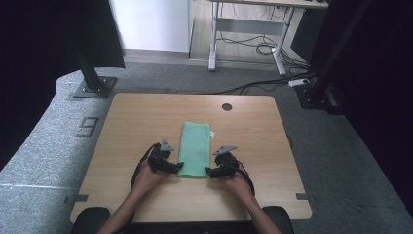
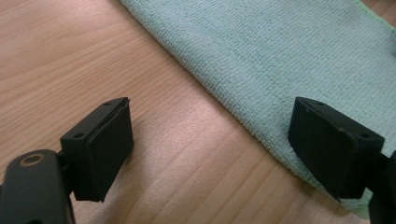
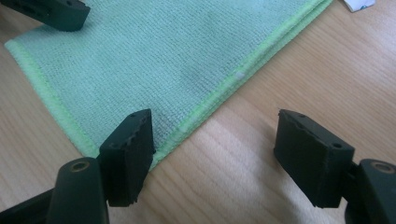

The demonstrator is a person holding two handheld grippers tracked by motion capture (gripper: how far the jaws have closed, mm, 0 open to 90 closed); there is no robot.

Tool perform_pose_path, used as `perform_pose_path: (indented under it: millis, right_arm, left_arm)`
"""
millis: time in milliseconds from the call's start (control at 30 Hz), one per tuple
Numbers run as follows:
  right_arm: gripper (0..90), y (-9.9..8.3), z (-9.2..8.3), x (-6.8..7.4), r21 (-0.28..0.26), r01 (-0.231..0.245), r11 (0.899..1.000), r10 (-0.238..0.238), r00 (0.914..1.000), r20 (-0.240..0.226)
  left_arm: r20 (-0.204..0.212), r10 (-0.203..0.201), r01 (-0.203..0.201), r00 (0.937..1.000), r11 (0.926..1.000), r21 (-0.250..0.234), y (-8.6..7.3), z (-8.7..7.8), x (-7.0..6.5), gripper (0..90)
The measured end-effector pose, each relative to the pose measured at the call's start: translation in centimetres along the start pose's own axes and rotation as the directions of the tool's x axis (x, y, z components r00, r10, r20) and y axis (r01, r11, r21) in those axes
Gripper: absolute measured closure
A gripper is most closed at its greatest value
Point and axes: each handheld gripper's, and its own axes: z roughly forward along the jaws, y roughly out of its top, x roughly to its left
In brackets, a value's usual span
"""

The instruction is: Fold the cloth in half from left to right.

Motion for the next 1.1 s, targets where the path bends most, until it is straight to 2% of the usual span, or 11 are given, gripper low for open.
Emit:
perform_pose_path:
  millis: [467,600,633,800,1000,1100]
  right_arm:
    - [26.6,-0.1,0.3,-0.2,-0.027,0.003,1.0,-0.003,1.0,-0.007]
    - [26.4,-0.1,0.2,-0.2,-0.033,0.012,0.999,-0.013,0.9999,-0.005]
    - [26.3,-0.1,0.1,-0.2,-0.041,0.022,0.999,-0.022,0.9998,0.001]
    - [24.7,0.1,-0.6,-0.3,-0.062,0.031,0.998,-0.031,0.9995,-0.003]
    - [19.6,0.2,-1.7,-0.5,-0.064,0.036,0.997,-0.036,0.9994,0.004]
    - [15.4,0.1,-2.6,-1.0,-0.075,0.027,0.997,-0.027,0.9996,0.003]
  left_arm:
    - [-0.009,-0.008,0.008,0.9999,0.9999,-0.014,-0.1,0.1,0.2,12.6]
    - [0.01,-0.023,0.023,0.9997,0.9996,-0.019,0.0,0.1,0.2,14.2]
    - [0.035,-0.038,0.039,0.9987,0.9989,-0.026,0.1,-0.1,0.3,14.2]
    - [0.05,-0.018,0.02,0.9986,0.9985,-0.05,0.5,-1.3,-0.3,14.0]
    - [0.047,0.006,-0.003,0.9989,0.9985,-0.054,0.6,-2.8,-0.7,12.0]
    - [0.027,0.019,-0.018,0.9994,0.9986,-0.049,0.3,-3.9,-0.9,10.8]
